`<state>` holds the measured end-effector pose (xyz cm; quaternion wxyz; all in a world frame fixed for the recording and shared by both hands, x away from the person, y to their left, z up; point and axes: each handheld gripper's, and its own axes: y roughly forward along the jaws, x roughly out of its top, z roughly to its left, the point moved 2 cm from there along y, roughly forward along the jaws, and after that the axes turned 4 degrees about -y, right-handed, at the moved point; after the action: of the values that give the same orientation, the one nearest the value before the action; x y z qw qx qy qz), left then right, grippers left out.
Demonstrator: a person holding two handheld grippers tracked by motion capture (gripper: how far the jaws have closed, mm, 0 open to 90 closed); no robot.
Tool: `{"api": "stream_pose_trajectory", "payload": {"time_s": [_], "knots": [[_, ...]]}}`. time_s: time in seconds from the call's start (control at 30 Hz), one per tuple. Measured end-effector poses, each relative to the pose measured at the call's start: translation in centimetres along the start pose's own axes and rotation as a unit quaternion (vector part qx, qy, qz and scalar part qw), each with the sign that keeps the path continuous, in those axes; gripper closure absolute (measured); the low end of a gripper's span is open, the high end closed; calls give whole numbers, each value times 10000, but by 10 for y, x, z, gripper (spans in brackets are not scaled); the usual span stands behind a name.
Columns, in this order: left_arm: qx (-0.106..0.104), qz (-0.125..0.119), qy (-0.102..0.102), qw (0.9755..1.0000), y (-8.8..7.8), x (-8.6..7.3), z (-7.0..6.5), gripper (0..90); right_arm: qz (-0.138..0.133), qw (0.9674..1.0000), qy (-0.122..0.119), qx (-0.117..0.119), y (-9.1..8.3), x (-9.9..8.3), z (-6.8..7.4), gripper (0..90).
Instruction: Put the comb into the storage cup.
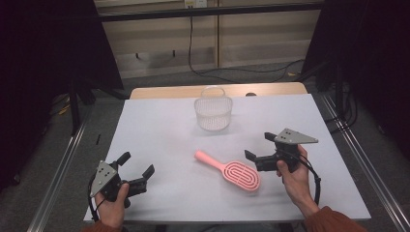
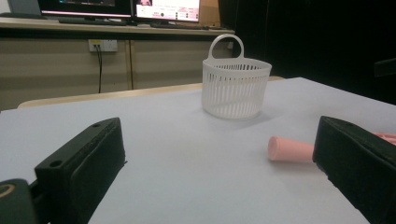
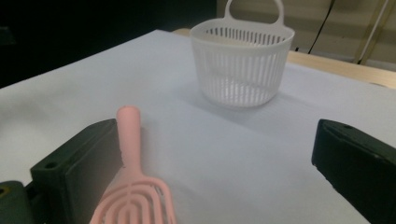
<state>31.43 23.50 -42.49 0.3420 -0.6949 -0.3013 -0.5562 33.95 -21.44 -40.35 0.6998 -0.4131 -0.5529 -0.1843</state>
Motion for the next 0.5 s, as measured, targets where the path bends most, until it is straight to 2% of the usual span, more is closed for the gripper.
{"api": "stream_pose_trajectory", "payload": {"time_s": [0.03, 0.07, 0.13, 0.23, 0.27, 0.3, 0.33, 0.5], "knots": [[0, 0, 0, 10000, 0, 0, 0, 24, 0, 10000, 0, 0, 0, 0, 0, 8], [-1, -10, -12, 10000, 0, 0, 0, 24, 200, 9997, 35, 123, 2, 0, 1, 15], [-6, 6, -7, 10000, 0, 0, 0, 24, 298, 9991, 120, 290, 4, 1, 2, 16], [-4, 56, -2, 10000, 1, -1, 0, 25, 543, 9964, 218, 615, 6, 4, 3, 18], [-4, 56, -2, 10000, 1, -1, 0, 25, 543, 9964, 218, 615, 6, 4, 3, 18], [-38, 98, 39, 9999, 1, -1, 0, 25, 733, 9940, 290, 762, 8, 5, 3, 22], [-38, 98, 39, 9999, 1, -1, 0, 28, 733, 9940, 290, 762, 8, 5, 3, 22], [-55, 97, 22, 9999, 1, -1, 0, 29, 1067, 9898, 106, 938, 14, 2, 5, 20]]}}
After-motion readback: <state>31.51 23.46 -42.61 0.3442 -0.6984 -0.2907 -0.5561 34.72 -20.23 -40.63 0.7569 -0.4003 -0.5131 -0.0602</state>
